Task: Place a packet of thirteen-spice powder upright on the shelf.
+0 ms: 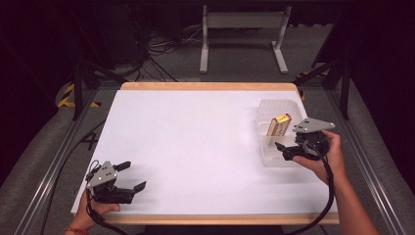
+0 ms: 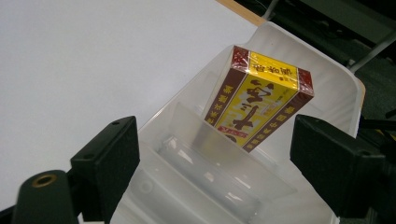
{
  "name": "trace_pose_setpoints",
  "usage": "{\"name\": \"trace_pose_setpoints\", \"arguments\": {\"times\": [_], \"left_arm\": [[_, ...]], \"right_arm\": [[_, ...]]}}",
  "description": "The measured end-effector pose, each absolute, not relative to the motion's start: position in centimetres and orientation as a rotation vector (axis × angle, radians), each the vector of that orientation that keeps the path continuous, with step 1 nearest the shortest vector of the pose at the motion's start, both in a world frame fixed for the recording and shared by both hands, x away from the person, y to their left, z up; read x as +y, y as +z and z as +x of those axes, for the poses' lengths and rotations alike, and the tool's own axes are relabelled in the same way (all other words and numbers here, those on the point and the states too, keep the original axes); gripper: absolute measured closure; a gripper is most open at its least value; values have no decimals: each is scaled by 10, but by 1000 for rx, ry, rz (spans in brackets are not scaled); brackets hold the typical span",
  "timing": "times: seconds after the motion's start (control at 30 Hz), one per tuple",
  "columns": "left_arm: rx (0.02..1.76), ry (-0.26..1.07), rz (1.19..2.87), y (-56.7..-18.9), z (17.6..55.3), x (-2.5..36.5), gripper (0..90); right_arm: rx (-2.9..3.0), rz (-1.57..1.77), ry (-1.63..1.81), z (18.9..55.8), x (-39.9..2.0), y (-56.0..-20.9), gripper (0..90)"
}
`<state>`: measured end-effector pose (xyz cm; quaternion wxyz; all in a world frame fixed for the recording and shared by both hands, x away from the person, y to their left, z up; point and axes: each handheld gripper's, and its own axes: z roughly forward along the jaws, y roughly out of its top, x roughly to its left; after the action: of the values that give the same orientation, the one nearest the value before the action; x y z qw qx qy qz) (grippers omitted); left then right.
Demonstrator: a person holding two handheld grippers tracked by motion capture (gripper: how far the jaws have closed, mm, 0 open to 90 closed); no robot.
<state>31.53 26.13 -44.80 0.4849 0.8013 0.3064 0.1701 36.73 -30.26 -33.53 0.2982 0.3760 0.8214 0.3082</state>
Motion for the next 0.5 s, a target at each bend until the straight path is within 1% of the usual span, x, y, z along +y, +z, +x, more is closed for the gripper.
{"name": "trace_pose_setpoints", "arguments": {"times": [0.2, 0.5], "left_arm": [[744, 416, 1956, -448, 315, 261, 93], [749, 409, 1949, -448, 315, 262, 94]], "right_arm": [[2185, 980, 804, 358, -307, -337, 129], [2189, 961, 793, 346, -315, -338, 121]]}}
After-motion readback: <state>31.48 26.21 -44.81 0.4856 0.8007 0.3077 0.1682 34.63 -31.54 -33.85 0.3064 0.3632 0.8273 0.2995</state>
